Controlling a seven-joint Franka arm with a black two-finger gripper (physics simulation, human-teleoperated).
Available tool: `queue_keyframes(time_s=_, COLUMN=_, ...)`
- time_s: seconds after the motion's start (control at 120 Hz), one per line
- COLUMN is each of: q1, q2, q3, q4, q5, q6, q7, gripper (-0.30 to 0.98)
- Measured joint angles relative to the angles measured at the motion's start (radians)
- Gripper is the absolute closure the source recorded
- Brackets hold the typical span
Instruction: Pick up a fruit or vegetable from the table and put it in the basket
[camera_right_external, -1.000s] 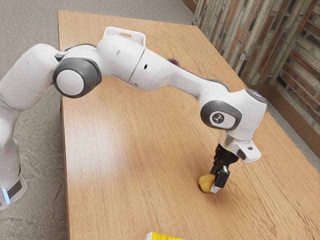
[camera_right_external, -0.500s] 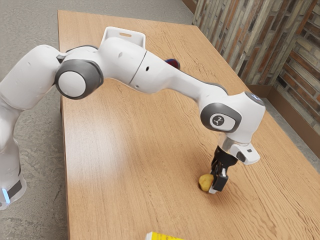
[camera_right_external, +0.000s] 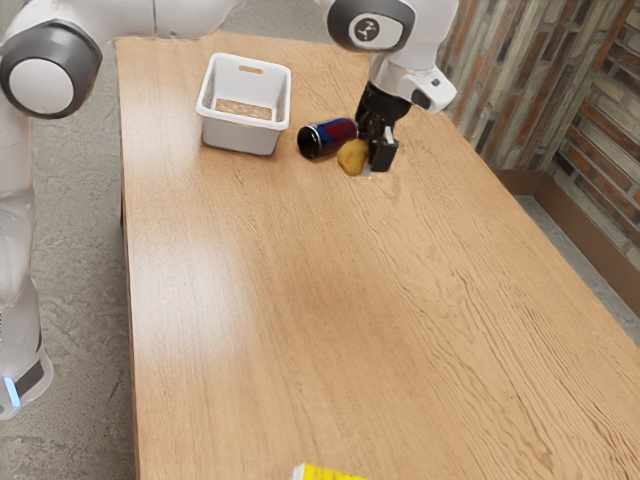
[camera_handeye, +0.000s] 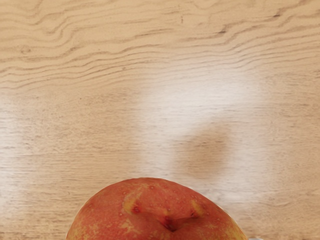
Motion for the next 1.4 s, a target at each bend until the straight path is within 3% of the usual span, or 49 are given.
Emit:
queue_keyframes(time_s=0.183, q1=0.332, q2=-0.020, q3=0.008, q4=-0.050, q5=0.016, q6=-0.025, q7=0.049, gripper=0.32)
queue_keyframes(time_s=0.333, q1=0.533, q2=0.042, q3=0.040, q4=-0.057, q5=0.028, q6=0.026, q7=0.113, gripper=0.33)
queue_keyframes(time_s=0.483, q1=0.583, q2=0.142, q3=0.009, q4=0.047, q5=0.030, q6=0.064, q7=0.187, gripper=0.33)
queue_keyframes(time_s=0.758, q1=0.777, q2=0.357, q3=-0.002, q4=0.290, q5=-0.003, q6=0.085, q7=0.346, gripper=0.32)
queue_keyframes(time_s=0.95, q1=0.800, q2=0.434, q3=-0.002, q4=0.359, q5=-0.030, q6=0.089, q7=0.448, gripper=0.33)
queue_keyframes(time_s=1.067, q1=0.809, q2=0.439, q3=0.001, q4=0.361, q5=-0.059, q6=0.089, q7=0.509, gripper=0.15)
queue_keyframes(time_s=1.225, q1=0.788, q2=0.410, q3=-0.001, q4=0.344, q5=-0.075, q6=0.088, q7=0.574, gripper=0.05)
queue_keyframes(time_s=1.3, q1=0.688, q2=0.270, q3=0.002, q4=0.248, q5=-0.060, q6=0.087, q7=0.584, gripper=0.03)
queue_keyframes(time_s=1.4, q1=0.342, q2=0.061, q3=-0.001, q4=0.059, q5=-0.018, q6=0.080, q7=0.543, gripper=0.01)
